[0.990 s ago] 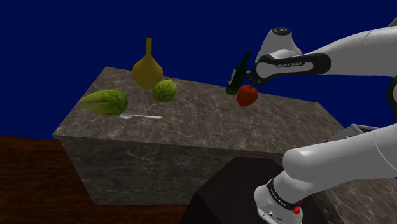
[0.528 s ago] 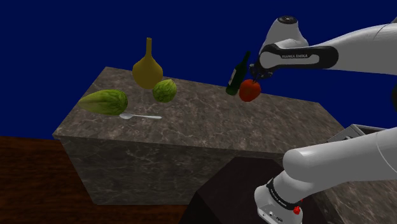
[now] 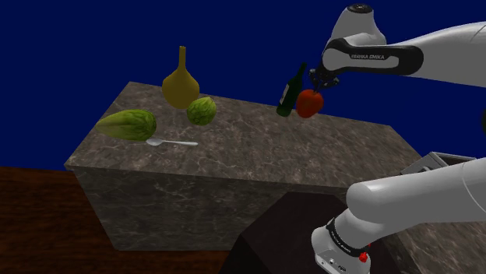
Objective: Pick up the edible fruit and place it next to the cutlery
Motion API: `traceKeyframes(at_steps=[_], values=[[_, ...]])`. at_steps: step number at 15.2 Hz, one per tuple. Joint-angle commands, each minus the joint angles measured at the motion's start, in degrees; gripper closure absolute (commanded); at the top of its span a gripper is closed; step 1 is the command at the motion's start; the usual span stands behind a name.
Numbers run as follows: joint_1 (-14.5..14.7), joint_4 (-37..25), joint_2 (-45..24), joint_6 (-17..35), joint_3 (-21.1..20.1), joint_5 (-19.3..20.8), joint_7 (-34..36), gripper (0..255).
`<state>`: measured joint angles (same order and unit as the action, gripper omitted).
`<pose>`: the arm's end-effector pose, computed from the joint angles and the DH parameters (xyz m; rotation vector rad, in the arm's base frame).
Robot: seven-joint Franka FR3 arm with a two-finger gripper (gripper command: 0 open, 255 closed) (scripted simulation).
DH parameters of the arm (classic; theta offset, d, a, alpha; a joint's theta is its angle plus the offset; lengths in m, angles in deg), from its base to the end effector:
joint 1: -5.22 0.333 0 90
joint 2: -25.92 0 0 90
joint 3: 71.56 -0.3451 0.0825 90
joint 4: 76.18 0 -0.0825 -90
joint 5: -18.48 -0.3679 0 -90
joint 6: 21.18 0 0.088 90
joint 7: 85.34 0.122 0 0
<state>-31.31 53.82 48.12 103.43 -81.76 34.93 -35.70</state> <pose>0.3947 -0.2009 0.5584 2.3431 -1.6014 0.4895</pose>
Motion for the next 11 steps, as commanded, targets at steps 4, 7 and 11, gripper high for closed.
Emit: traceKeyframes(at_steps=[4,7,11], values=[[0.2,-3.5,0.6,-3.9,0.1,-0.8,-1.3,255],[0.3,-5.7,0.6,-6.1,0.2,-1.1,-2.0,255],[0.8,-7.4,1.2,-8.6,-0.7,-1.5,-1.3,255]])
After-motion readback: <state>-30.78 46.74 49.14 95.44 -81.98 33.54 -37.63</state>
